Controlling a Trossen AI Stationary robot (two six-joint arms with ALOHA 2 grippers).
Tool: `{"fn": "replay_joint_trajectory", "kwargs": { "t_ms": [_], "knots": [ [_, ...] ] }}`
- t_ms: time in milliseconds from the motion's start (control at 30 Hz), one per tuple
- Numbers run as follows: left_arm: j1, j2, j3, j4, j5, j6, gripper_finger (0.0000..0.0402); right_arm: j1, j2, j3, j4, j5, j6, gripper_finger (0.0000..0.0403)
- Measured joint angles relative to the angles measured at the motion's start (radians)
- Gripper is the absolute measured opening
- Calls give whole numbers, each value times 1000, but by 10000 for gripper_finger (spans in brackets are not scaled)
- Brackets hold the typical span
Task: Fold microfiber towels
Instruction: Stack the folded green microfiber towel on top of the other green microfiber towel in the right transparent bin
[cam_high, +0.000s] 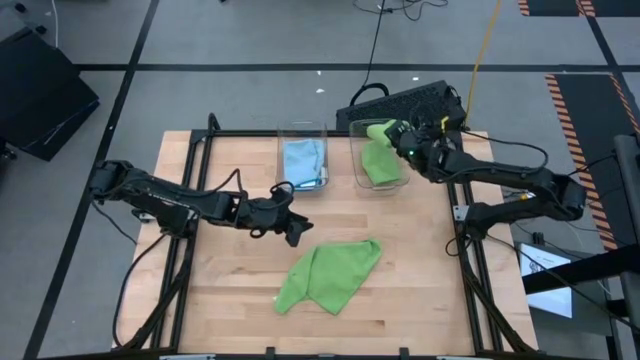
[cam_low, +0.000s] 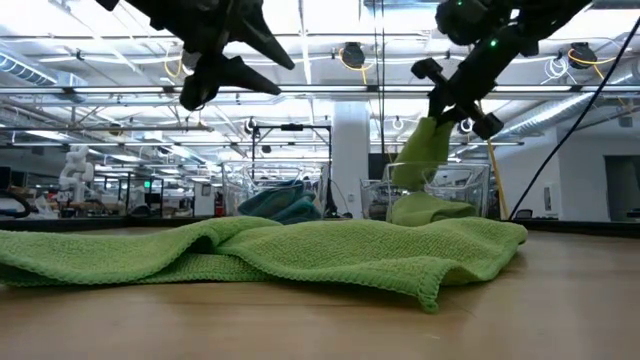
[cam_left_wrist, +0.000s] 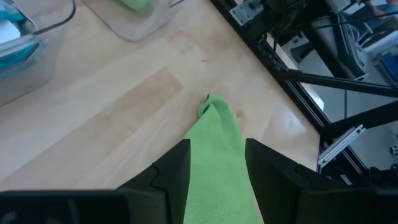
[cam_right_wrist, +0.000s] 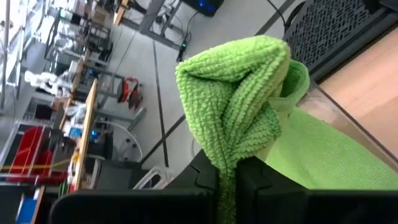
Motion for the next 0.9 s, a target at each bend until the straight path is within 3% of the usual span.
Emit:
{"fn": "replay_joint_trajectory", "kwargs": {
  "t_ms": [633, 900],
  "knots": [
    [31, 0, 0, 10, 0, 31, 157, 78, 178, 0, -16, 75, 269, 14],
    [31, 0, 0, 10, 0, 32, 157, 77, 154, 0, -43, 35, 277, 81]
  ]
}}
